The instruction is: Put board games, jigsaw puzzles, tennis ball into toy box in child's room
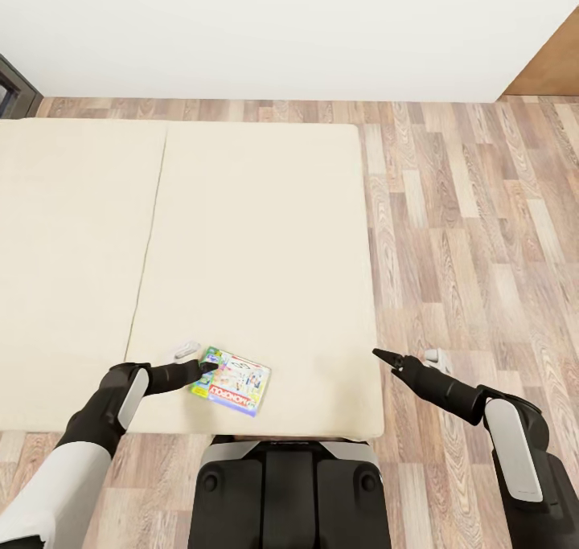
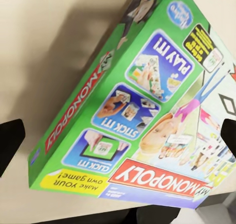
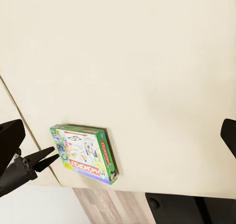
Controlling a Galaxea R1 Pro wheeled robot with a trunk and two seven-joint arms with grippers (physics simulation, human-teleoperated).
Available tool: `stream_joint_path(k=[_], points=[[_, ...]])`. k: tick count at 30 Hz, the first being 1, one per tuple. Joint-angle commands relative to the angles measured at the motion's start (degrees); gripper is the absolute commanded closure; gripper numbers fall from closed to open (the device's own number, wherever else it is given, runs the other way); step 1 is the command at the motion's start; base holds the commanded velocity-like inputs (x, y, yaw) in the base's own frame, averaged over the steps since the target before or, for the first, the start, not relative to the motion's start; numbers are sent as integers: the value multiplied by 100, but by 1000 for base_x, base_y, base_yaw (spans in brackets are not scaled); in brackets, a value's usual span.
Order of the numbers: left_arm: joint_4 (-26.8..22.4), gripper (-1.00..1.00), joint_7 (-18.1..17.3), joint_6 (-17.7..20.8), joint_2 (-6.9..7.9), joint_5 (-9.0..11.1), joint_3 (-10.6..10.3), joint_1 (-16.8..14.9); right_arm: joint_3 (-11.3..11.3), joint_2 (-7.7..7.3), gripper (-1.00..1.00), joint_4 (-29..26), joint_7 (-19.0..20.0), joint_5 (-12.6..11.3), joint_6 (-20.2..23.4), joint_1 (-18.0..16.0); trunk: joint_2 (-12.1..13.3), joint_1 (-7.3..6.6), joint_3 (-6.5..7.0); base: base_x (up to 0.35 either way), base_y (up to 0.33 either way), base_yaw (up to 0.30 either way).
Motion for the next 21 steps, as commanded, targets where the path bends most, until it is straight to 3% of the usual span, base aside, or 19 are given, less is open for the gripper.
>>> stream_joint_path(k=[1, 21], points=[[-3, -100, -17, 39, 1, 7, 15, -2, -9, 2, -100, 0, 59, 54, 26, -3, -9, 3, -6, 0, 0, 0], [-3, -100, -17, 54, 7, 8, 16, -2, -9, -13, -100, 6, 58, 56, 34, -3, -9, 3, -6, -30, -23, 0]])
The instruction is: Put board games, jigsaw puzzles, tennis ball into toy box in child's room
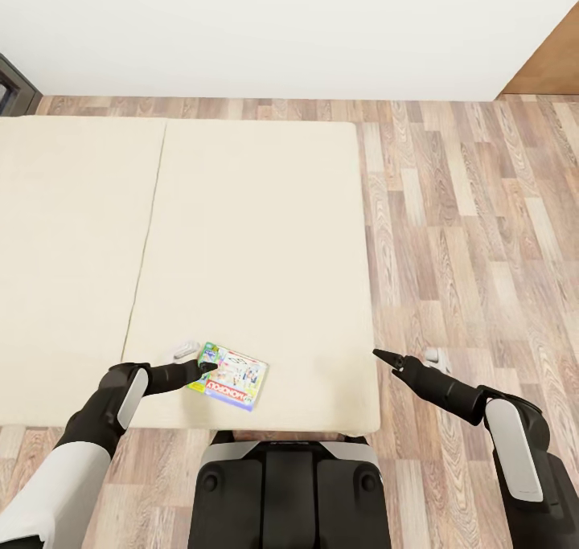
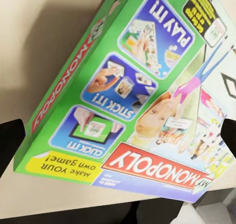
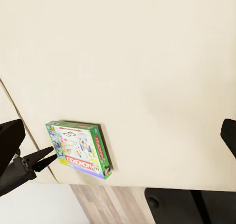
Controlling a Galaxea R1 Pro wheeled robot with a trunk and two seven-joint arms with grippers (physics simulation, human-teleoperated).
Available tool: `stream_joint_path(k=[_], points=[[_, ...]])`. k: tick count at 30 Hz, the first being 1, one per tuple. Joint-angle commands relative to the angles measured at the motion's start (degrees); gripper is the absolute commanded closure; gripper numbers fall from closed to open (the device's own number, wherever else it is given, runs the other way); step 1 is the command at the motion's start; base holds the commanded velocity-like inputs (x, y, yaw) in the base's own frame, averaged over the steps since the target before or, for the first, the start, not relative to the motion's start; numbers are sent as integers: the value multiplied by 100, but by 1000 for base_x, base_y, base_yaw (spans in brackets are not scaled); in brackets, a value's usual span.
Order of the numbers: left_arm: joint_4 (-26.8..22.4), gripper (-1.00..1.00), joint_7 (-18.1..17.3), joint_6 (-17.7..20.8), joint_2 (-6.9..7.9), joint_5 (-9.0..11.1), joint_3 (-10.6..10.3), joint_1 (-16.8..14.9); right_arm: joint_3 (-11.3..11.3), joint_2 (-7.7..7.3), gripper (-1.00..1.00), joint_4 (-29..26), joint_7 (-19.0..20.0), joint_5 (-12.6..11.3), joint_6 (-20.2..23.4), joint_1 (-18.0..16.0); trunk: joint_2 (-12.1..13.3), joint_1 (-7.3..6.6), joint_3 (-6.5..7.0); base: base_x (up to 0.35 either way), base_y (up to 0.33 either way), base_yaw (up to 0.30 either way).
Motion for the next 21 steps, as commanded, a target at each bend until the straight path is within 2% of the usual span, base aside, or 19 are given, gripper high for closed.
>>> stream_joint_path(k=[1, 21], points=[[-4, -100, -17, 40, 0, 5, 15, -2, -9, -1, -100, 0, 58, 54, 26, -3, -9, 3, -6, 0, 0, 0], [-4, -100, -24, 43, 5, 14, 15, -2, -4, -8, -100, -10, 76, 58, 37, -3, -9, 3, -6, 0, 0, 0]])
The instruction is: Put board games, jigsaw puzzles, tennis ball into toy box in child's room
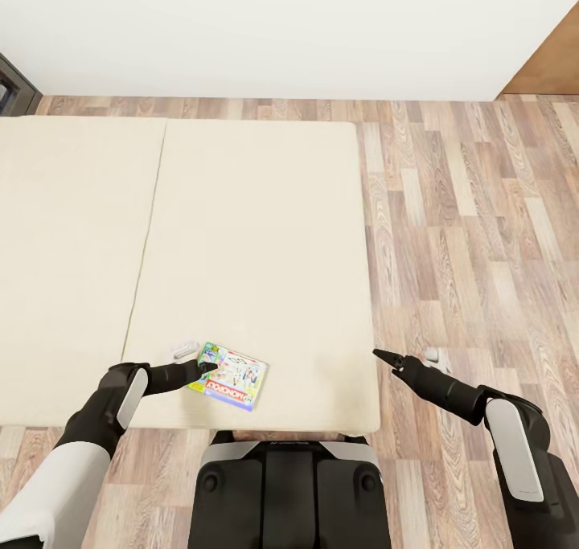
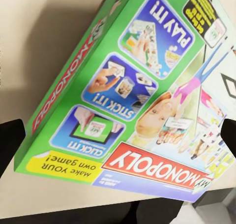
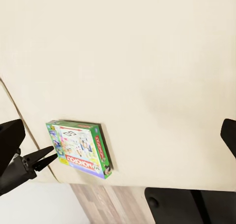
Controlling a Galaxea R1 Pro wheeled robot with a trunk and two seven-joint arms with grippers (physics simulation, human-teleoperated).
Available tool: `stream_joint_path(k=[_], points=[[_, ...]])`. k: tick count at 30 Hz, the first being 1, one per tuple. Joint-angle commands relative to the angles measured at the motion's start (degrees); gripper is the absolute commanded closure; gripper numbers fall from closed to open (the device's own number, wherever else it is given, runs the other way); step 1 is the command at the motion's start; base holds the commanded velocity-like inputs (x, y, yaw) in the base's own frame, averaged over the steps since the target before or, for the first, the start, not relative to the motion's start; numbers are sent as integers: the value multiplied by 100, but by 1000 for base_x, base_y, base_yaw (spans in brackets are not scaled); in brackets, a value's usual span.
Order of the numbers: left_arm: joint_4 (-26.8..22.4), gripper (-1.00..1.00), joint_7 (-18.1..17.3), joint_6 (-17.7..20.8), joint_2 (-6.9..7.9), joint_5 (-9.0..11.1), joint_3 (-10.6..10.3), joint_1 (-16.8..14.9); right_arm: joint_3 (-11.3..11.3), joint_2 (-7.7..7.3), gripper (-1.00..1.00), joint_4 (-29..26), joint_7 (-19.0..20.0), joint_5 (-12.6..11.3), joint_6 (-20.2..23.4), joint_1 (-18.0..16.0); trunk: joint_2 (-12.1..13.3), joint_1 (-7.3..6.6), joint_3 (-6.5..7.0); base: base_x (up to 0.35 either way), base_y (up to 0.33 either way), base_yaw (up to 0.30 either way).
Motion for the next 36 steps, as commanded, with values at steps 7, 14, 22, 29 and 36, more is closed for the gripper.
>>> stream_joint_path(k=[7, 14, 22, 29, 36], points=[[-3, -100, -17, 38, -2, 5, 15, -2, -13, 5, -100, -3, 65, 51, 37, -3, -9, 3, -6, 0, 0, 0], [-3, -100, -19, 38, -3, 5, 15, -2, -13, 1, -100, -4, 65, 51, 41, -3, -9, 3, -6, 0, -32, 0], [-3, -100, -19, 38, 0, 3, 15, -2, -13, 1, -100, -4, 65, 51, 41, -3, -9, 3, -6, 0, -63, 0], [-3, -100, -19, 38, 0, -4, 15, -2, -13, 1, -100, -4, 65, 51, 41, -3, -9, 3, -6, -49, -52, 0], [-3, -100, -19, 38, 0, -4, 15, -2, -13, 5, -100, -4, 65, 51, 40, -3, -9, 3, -6, -64, -68, 0]])
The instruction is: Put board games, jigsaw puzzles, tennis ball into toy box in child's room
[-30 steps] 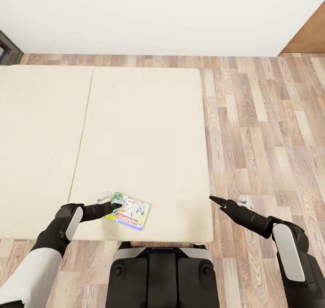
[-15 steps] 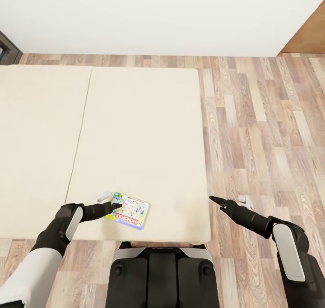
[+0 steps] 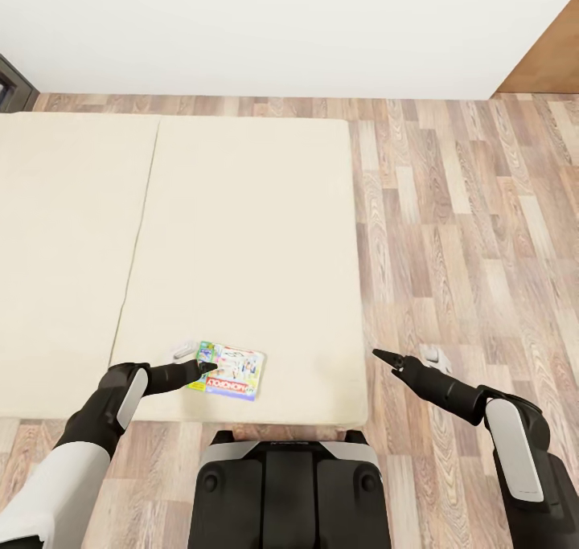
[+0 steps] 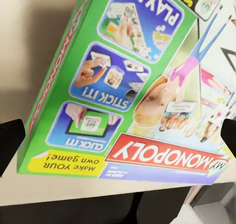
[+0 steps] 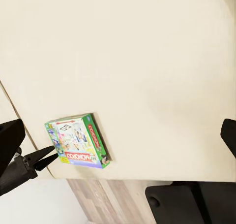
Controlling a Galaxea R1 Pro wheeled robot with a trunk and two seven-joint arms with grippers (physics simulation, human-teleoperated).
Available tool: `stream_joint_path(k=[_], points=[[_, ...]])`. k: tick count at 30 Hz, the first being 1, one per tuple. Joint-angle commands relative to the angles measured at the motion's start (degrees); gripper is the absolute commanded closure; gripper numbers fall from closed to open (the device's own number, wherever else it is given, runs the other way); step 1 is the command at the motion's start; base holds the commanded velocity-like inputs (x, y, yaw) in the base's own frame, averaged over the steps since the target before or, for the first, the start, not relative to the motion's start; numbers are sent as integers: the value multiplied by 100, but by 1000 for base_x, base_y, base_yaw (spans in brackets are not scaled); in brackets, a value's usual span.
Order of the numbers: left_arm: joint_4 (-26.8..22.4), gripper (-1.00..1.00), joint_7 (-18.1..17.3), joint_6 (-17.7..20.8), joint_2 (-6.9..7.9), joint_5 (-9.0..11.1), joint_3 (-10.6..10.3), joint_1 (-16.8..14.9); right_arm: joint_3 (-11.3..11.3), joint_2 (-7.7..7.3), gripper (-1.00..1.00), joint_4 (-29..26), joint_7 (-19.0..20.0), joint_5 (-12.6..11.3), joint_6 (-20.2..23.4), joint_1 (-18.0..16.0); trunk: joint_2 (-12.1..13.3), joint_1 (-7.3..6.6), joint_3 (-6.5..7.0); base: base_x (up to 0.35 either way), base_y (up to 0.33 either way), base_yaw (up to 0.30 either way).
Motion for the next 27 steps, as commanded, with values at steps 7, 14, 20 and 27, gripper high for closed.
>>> stream_joint_path(k=[7, 14, 20, 27], points=[[-3, -100, -17, 39, -9, 6, 14, -2, -9, 4, -100, -2, 59, 55, 21, -3, -9, 3, -6, -42, -63, 0], [-3, -100, -17, 39, -5, 6, 14, -2, -9, 5, -100, -2, 59, 55, 26, -3, -9, 3, -6, -8, -53, 0], [-3, -100, -17, 39, -9, 6, 14, -2, -9, 5, -100, -2, 59, 55, 27, -3, -9, 3, -6, 0, -40, 0], [-3, -100, -17, 39, -9, 6, 14, -2, -9, 5, -100, -4, 59, 55, 27, -3, -9, 3, -6, 0, -103, 0]])
